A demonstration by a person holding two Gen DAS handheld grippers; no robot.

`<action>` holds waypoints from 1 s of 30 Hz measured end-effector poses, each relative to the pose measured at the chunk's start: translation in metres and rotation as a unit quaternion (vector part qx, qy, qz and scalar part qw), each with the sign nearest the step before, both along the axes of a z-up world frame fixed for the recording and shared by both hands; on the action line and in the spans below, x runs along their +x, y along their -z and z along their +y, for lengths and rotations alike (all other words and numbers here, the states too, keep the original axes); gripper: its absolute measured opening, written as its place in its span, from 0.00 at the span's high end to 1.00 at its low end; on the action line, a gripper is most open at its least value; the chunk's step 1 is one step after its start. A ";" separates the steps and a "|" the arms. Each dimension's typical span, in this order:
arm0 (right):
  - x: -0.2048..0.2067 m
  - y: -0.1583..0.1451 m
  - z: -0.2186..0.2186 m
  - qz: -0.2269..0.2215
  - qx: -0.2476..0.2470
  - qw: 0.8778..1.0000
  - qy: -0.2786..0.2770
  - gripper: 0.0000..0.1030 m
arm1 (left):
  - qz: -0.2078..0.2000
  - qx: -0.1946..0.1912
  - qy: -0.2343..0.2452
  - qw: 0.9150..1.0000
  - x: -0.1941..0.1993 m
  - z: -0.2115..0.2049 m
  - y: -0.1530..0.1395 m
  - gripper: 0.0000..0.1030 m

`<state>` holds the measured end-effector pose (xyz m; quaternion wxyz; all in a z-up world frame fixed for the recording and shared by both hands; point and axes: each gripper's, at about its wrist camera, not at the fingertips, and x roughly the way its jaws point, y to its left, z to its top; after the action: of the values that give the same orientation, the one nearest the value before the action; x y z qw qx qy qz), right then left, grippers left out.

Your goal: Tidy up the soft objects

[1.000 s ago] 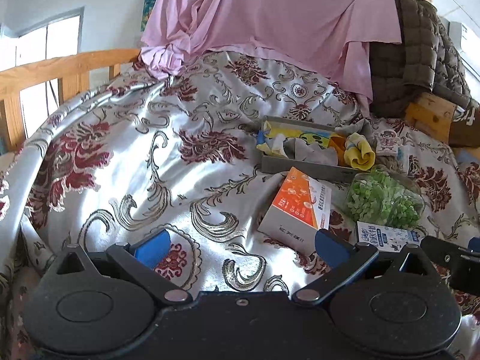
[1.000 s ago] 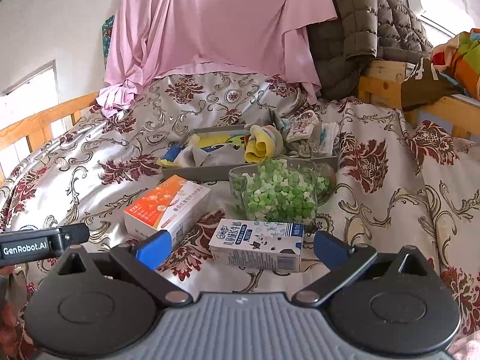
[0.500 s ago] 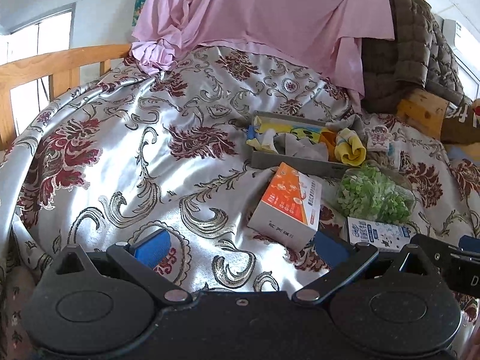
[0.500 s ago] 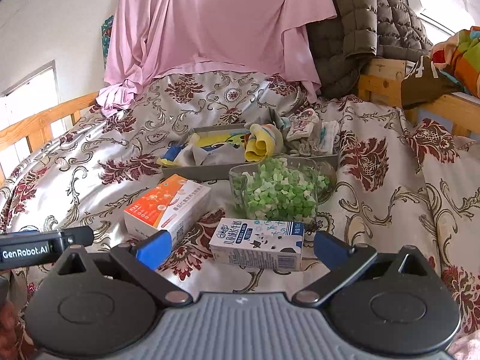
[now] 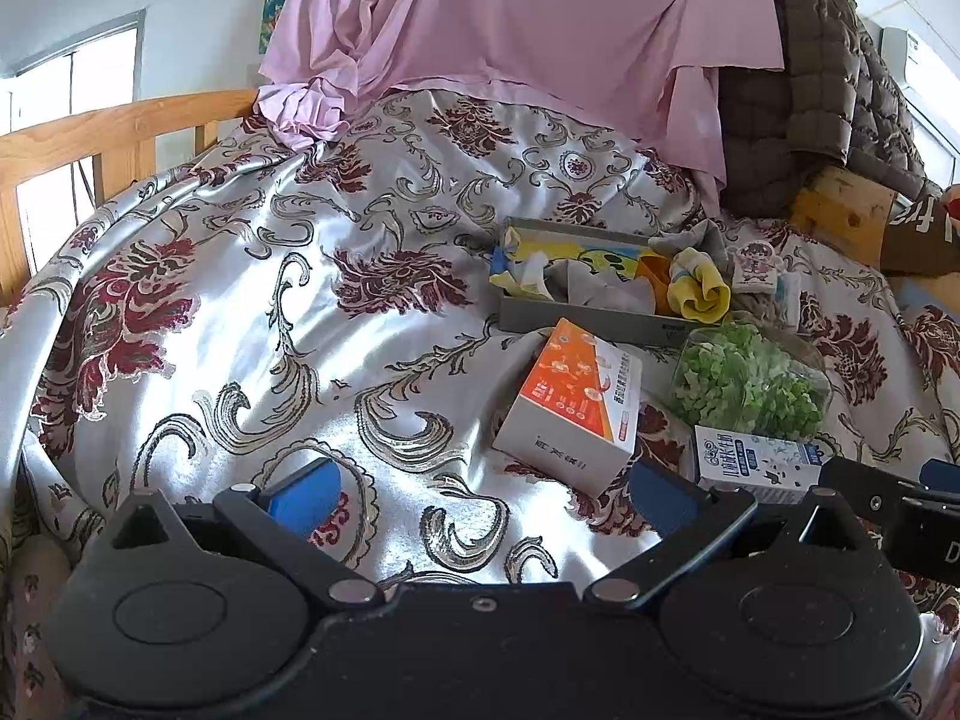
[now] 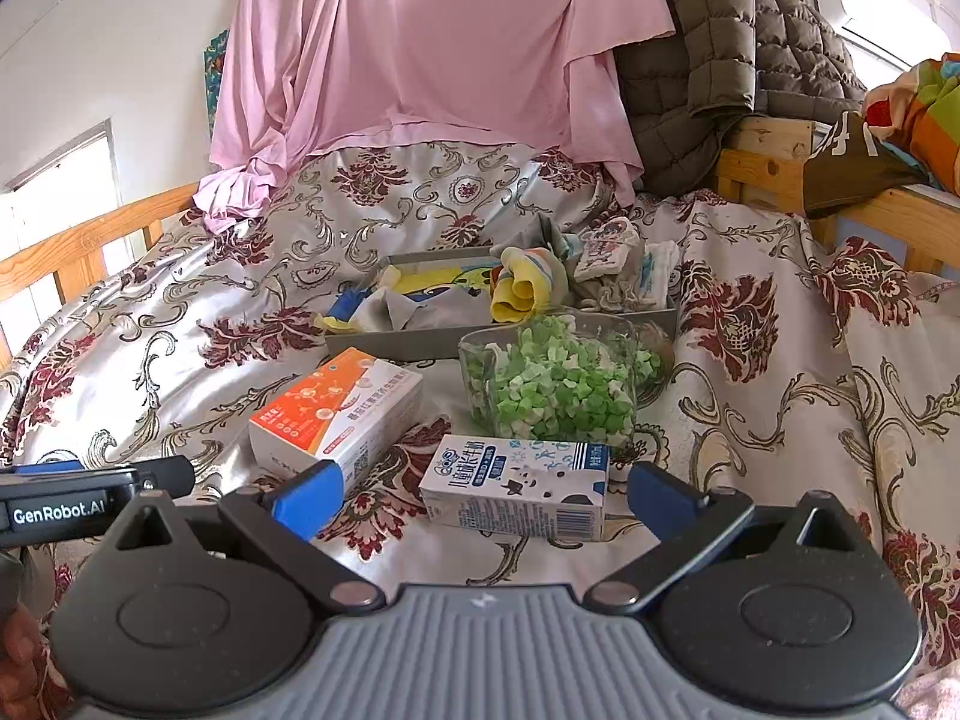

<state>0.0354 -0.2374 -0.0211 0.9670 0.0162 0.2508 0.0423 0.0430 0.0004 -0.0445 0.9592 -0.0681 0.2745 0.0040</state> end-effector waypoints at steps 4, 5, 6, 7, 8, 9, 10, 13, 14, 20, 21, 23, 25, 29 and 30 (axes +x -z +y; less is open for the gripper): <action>0.000 0.000 0.000 0.000 -0.001 1.000 0.000 0.00 | -0.003 0.002 0.003 1.000 -0.001 -0.001 -0.001 0.01; 0.000 0.000 0.000 0.000 -0.001 1.000 0.000 0.00 | -0.003 0.003 0.003 1.000 -0.001 -0.001 -0.001 0.01; 0.000 0.000 0.000 0.001 0.000 1.000 0.000 0.00 | -0.003 0.004 0.004 1.000 -0.001 -0.001 -0.001 0.01; 0.000 0.000 0.000 0.001 0.000 1.000 0.000 0.00 | -0.002 0.002 0.004 1.000 -0.001 -0.001 -0.001 0.01; 0.000 0.000 0.000 0.001 0.000 1.000 -0.001 0.00 | -0.001 0.002 0.005 1.000 -0.001 -0.001 -0.001 0.01; 0.000 0.001 0.001 0.001 -0.001 1.000 -0.001 0.00 | -0.001 0.001 0.006 1.000 0.000 -0.001 -0.001 0.01; 0.000 0.001 0.001 0.001 0.000 1.000 -0.001 0.00 | 0.000 0.000 0.007 1.000 -0.001 -0.001 -0.001 0.01; 0.000 0.001 0.000 0.002 -0.001 1.000 -0.001 0.00 | 0.000 -0.001 0.009 1.000 0.000 -0.001 0.000 0.01; -0.001 0.002 0.001 0.002 -0.001 1.000 -0.001 0.00 | 0.001 -0.001 0.010 1.000 0.000 -0.001 0.000 0.01; -0.001 0.002 0.002 0.002 -0.001 1.000 -0.001 0.00 | 0.002 0.000 0.009 1.000 0.000 -0.001 0.001 0.01; -0.001 0.002 0.001 0.002 0.000 1.000 -0.001 0.00 | 0.002 0.001 0.008 1.000 0.000 -0.001 0.001 0.01; -0.001 0.002 0.002 0.002 0.000 1.000 -0.001 0.00 | 0.002 0.002 0.007 1.000 0.000 -0.001 0.001 0.01; -0.001 0.002 0.002 0.003 0.000 1.000 -0.001 0.00 | 0.002 0.002 0.005 1.000 0.000 0.000 0.002 0.01; -0.001 0.002 0.002 0.003 0.000 1.000 -0.001 0.00 | 0.002 0.003 0.005 1.000 0.000 0.000 0.001 0.01; 0.000 0.002 0.001 0.003 0.000 1.000 -0.001 0.00 | 0.002 0.003 0.005 1.000 0.000 0.000 0.001 0.01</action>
<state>0.0349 -0.2359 -0.0234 0.9662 0.0156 0.2535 0.0435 0.0434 0.0000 -0.0459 0.9589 -0.0635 0.2765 -0.0001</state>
